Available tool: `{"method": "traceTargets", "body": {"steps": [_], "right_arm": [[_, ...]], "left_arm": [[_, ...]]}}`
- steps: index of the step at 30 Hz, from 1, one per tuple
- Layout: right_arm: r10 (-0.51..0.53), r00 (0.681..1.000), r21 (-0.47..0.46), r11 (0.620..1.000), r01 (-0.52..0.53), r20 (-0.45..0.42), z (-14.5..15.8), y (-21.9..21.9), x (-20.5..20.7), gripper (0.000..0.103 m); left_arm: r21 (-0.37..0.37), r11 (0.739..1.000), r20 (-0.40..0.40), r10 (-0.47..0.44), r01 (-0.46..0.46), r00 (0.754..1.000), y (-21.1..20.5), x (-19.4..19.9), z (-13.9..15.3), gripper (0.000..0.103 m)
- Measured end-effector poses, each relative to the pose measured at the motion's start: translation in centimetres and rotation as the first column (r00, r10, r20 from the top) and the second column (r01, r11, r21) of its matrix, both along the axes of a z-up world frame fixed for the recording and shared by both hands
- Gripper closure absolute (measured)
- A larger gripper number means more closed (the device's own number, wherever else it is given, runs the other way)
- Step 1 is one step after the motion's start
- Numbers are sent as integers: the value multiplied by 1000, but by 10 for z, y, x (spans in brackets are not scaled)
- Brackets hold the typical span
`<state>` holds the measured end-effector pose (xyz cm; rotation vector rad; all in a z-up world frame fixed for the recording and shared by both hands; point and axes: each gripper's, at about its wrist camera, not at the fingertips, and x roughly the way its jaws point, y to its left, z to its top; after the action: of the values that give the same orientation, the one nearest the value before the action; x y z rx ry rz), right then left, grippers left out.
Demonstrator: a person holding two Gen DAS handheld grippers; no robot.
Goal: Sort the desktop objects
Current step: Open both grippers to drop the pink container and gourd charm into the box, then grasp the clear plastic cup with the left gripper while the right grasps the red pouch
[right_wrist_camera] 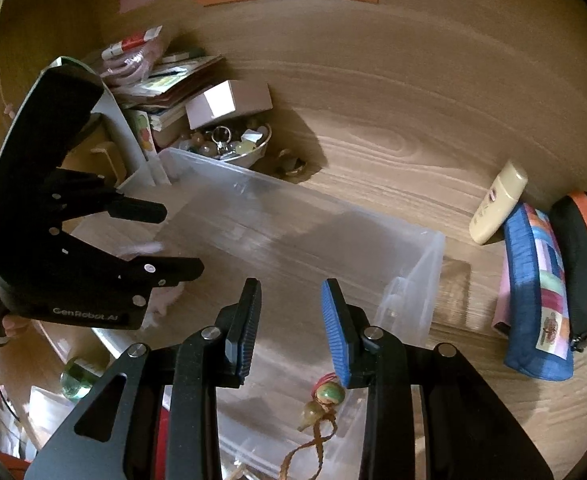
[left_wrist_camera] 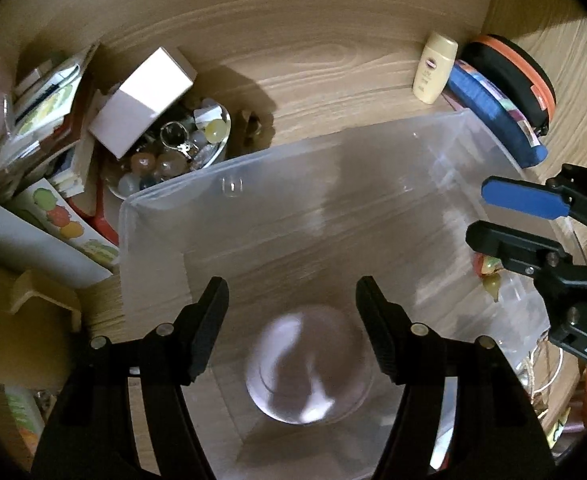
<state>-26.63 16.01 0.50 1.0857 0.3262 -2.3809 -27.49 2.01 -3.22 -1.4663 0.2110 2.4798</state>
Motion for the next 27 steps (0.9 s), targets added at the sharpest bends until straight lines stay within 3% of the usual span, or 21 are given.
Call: {"method": "traceTargets", "body": {"steps": [5,9,17,20,22,27], "right_arm": [[-21,999,-4,1000,21,-47,10,3,9,52],[-29,997,-9,1000,28,-74,20,6,19,49],[-58,989,-26,998,55,-139,43,12,44,34],[-68,984,-24,998,65,-163,51,12,54,30],[-73,981,-30,997,69,-177,56,14,61,22],[-71,976,-52,997,61,-206,67,16,81,22]], "left_arm": [[1,1000,-40,3,-3,999,-4,8,13,36],[-2,1000,-71,10,-10,997,-9,17,24,31],[-6,1000,-114,26,-26,993,-16,41,44,26],[1,999,-139,33,-33,990,-19,54,55,18],[3,999,-157,38,-38,987,-21,62,61,13],[14,998,-201,55,-53,978,-31,84,77,10]]}}
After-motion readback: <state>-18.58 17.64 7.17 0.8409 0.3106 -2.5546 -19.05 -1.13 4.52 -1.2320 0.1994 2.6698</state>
